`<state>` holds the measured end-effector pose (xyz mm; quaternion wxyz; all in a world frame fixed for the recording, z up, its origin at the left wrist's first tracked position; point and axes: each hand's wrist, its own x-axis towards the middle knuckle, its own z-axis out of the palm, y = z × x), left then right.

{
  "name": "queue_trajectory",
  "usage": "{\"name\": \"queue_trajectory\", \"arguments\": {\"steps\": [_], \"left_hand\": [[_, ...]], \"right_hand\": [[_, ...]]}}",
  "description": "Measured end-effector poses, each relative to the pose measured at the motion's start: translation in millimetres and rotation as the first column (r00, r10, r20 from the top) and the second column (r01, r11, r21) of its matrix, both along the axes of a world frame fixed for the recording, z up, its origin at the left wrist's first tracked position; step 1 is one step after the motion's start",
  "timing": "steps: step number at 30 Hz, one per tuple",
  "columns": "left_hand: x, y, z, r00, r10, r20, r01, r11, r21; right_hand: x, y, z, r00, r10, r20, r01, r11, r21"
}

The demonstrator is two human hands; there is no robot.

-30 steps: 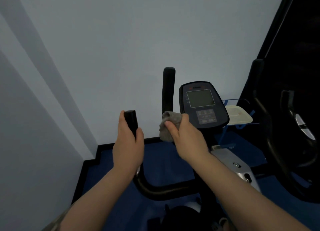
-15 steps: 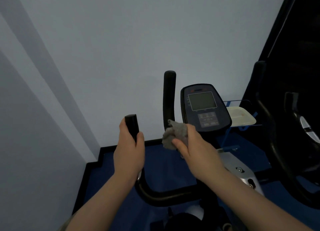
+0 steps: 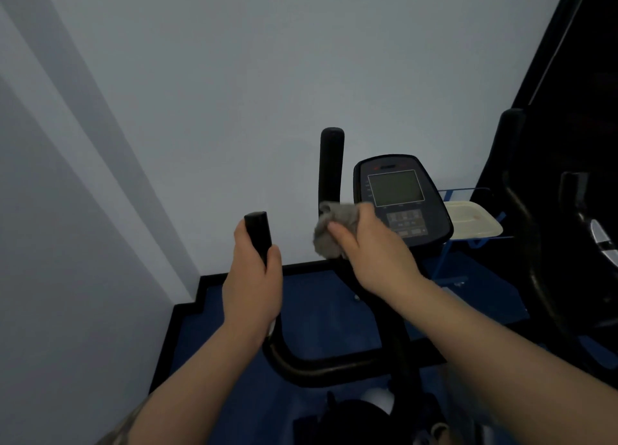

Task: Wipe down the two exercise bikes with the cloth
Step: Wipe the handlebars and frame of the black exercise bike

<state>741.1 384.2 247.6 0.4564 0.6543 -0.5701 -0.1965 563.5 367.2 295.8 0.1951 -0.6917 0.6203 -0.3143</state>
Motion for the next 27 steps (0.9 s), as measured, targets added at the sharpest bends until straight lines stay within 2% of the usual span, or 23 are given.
{"name": "queue_trajectory", "arguments": {"steps": [2,4,6,9,11,14,19,21,24,25,27], "left_hand": [[-0.4,-0.1,0.6,1.0,0.007,0.009,-0.007,1.0,0.0],[0.0,0.2,0.4,1.0,0.012,0.016,-0.012,1.0,0.0],[0.7,0.4,-0.1,1.0,0.008,0.016,-0.008,1.0,0.004],[-0.5,0.9,0.1,1.0,0.004,0.022,-0.004,1.0,-0.008],[-0.2,0.0,0.6,1.0,0.011,0.025,-0.011,1.0,-0.009],[0.1,-0.7,0.0,1.0,0.019,0.019,-0.019,1.0,0.003],[-0.3,0.5,0.8,1.0,0.008,0.001,-0.008,1.0,0.001],[0.7,-0.7,0.3,1.0,0.006,0.001,-0.006,1.0,0.001],[0.0,1.3,0.6,1.0,0.002,-0.003,-0.002,1.0,-0.003],[-0.5,2.2,1.3,1.0,0.001,-0.006,-0.001,1.0,-0.003],[-1.3,2.1,1.2,1.0,0.001,-0.008,-0.001,1.0,-0.004]], "right_hand": [[12.0,-15.1,10.0,0.989,-0.068,0.133,0.076,0.995,-0.058],[24.0,-19.1,7.9,0.975,-0.107,0.195,0.114,0.993,-0.026],[27.3,-13.1,-1.8,0.975,-0.119,0.188,0.111,0.992,0.055],[9.8,-12.8,-5.1,0.996,-0.044,0.072,0.032,0.987,0.16],[5.2,-26.9,4.5,0.989,-0.023,0.148,-0.002,0.986,0.168],[20.0,-39.2,11.9,0.943,-0.049,0.33,0.022,0.996,0.084],[4.3,-20.4,-8.7,0.953,0.012,0.303,-0.049,0.992,0.116],[-1.6,-30.5,-0.3,0.936,0.027,0.351,-0.039,0.999,0.025],[17.9,-45.7,20.7,0.907,0.065,0.416,0.025,0.978,-0.208],[26.2,-47.0,20.8,0.906,0.057,0.42,0.049,0.97,-0.237],[31.8,-44.7,9.0,0.902,0.005,0.431,0.085,0.978,-0.189]]}}
